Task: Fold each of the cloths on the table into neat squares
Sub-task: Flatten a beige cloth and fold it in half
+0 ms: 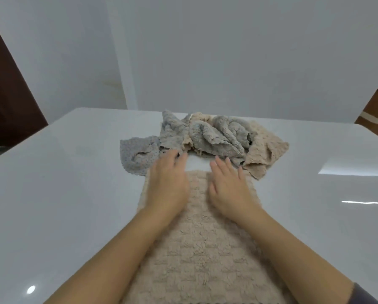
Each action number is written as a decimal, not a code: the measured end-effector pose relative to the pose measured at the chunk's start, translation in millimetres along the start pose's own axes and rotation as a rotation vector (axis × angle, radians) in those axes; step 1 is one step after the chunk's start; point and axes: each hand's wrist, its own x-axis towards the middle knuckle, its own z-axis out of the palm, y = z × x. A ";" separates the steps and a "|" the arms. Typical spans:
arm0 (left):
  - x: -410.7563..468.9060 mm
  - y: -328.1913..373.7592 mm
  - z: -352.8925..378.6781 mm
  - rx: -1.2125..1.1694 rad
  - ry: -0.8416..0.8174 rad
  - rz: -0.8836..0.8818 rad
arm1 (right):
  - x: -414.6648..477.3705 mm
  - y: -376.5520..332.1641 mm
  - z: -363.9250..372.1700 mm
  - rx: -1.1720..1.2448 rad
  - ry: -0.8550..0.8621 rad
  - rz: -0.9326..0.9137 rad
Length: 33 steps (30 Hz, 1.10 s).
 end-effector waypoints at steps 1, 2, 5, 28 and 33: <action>-5.5 11.6 4.4 -0.036 -0.090 0.051 | -1.2 0.9 6.4 -0.003 -0.079 0.001; -10.8 19.8 10.3 -0.052 -0.186 0.092 | -1.9 3.5 12.2 -0.010 -0.137 0.008; -20.8 20.8 31.1 -0.075 -0.432 0.106 | -0.7 10.2 20.1 -0.047 -0.217 0.028; -21.0 -52.7 17.8 0.170 -0.443 -0.251 | -1.5 -16.5 1.0 -0.053 -0.200 -0.007; -20.5 -53.1 18.2 0.161 -0.442 -0.257 | -1.4 -44.0 15.5 0.005 -0.278 -0.120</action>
